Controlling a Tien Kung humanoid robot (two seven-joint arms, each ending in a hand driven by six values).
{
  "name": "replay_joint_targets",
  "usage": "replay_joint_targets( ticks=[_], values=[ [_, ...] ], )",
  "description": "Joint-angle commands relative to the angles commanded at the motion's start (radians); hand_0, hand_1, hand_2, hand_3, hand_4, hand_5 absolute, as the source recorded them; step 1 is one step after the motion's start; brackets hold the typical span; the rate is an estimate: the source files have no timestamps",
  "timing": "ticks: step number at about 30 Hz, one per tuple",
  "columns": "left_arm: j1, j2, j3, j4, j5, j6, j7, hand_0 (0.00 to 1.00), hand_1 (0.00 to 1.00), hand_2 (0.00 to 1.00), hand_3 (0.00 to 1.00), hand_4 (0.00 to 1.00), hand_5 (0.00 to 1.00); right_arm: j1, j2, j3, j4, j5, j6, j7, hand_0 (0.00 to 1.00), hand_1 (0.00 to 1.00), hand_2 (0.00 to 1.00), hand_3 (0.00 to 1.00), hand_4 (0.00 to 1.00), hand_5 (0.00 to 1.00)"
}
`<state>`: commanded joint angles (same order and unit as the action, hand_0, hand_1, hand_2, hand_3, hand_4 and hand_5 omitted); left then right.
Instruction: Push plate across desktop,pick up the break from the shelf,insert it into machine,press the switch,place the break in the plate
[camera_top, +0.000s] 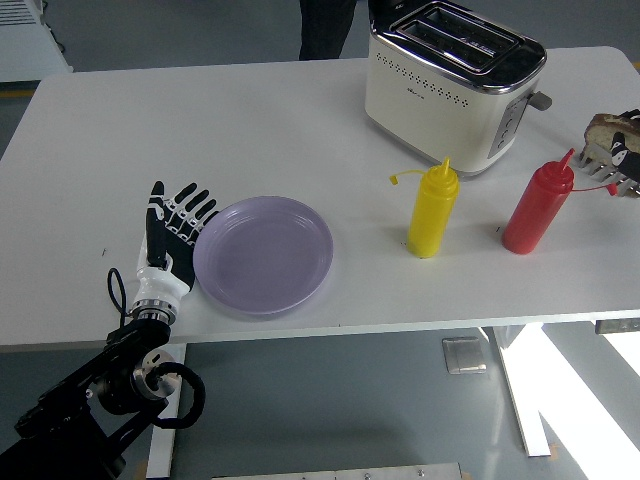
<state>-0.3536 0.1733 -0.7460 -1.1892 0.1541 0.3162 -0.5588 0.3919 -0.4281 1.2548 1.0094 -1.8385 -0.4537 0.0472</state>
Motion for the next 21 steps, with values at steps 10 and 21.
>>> replay_joint_targets(
  ticks=[10, 21],
  values=[
    [0.001, 0.001, -0.007, -0.002, 0.003, 0.000, -0.001, 0.750, 0.692, 0.646, 0.627, 0.685, 0.913, 0.004, -0.002, 0.013, 0.018, 0.019, -0.028, 0.006, 0.596, 0.569, 0.514, 0.492, 0.500, 0.073],
    [-0.013, 0.001, 0.021, -0.006, -0.003, -0.008, 0.010, 0.750, 0.689, 0.642, 0.626, 0.677, 0.914, 0.002, -0.004, 0.035, 0.081, 0.049, -0.042, 0.001, 0.595, 0.571, 0.515, 0.493, 0.486, 0.064]
  ],
)
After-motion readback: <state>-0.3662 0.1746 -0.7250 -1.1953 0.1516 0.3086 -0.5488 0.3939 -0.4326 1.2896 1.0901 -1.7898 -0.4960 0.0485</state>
